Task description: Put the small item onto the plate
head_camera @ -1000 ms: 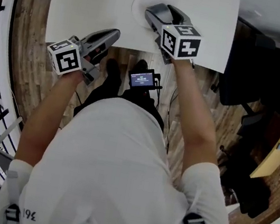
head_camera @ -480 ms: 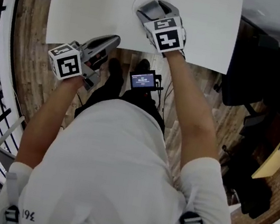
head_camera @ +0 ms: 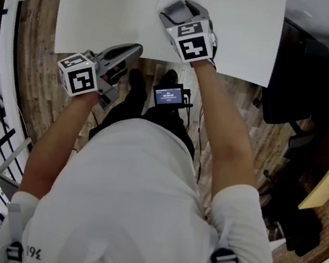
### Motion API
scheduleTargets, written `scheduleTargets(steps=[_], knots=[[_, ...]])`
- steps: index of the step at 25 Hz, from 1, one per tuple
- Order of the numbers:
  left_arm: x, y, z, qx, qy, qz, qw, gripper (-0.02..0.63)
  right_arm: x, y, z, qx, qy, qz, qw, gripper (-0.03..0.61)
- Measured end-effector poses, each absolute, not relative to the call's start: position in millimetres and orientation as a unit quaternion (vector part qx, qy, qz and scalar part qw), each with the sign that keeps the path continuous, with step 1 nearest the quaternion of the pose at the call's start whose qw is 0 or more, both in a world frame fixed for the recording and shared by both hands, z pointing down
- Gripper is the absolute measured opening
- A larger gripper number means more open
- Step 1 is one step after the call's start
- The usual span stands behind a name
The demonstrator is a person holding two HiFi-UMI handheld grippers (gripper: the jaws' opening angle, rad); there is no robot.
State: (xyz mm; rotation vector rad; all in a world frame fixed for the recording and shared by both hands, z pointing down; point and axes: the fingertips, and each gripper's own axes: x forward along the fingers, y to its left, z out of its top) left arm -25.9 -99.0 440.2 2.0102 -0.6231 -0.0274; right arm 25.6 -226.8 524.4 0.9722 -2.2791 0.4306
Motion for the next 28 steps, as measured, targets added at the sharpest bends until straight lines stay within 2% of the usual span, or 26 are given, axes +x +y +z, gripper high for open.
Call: scheduleTargets(steps=[28], knots=[[-13,-100,442,0.831,-0.256,-0.010,0.494,0.005,39,-231,557,0.364,-0.845,0.134,0.368,0.325]])
